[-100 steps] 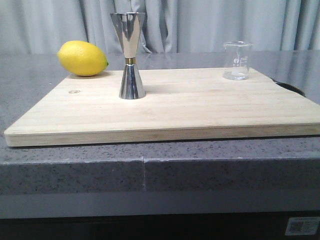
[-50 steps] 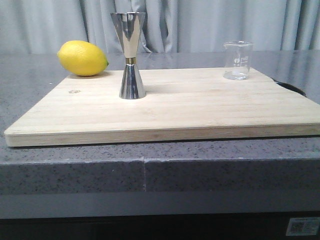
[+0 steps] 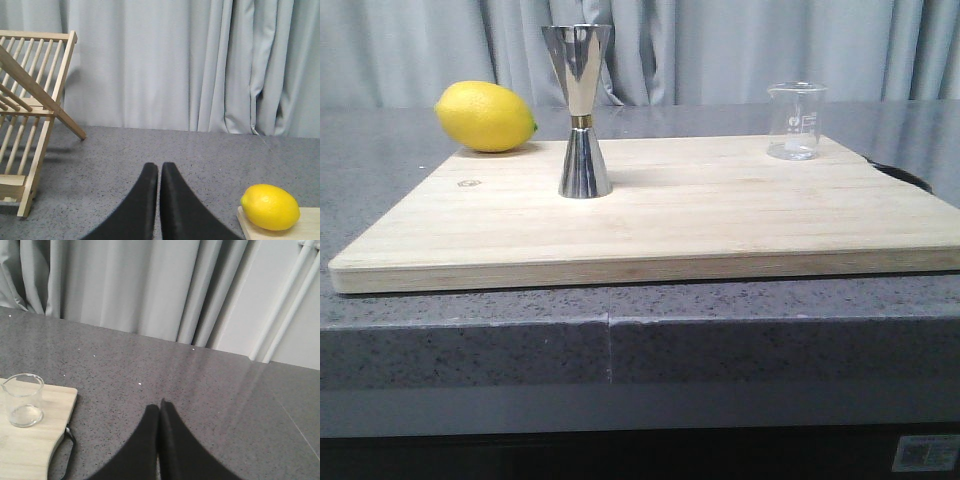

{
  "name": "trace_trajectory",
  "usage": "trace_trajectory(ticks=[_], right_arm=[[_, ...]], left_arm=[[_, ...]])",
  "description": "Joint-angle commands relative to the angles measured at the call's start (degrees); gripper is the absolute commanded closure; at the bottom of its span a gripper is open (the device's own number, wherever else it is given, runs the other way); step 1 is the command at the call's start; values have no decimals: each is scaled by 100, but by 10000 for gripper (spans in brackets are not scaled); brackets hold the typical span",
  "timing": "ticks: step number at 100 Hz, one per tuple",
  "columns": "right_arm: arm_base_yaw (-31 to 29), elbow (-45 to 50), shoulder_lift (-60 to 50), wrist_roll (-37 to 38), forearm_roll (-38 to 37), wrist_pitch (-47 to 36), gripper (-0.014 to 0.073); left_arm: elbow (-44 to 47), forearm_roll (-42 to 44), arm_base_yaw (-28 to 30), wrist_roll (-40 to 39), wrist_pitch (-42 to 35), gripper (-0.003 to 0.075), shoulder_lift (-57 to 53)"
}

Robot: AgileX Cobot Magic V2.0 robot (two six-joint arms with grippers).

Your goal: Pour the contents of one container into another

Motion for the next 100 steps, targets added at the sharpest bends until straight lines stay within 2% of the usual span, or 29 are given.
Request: trace_trajectory(ticks=[1,68,82,100], right_arm=[[16,-157,-22,-11,-88,-394,664],[16,-157,-22,-11,-88,-394,664],[16,-157,-22,-11,-88,-394,664],[16,-157,-22,-11,-88,-394,664]], left_arm=[[-147,-106,5,0,11,739,5],[-110,-197,-6,0,-56,739,-26],[229,-237,-30,0,-52,739,-332],[1186,-237,-127,0,-296,739,-890]])
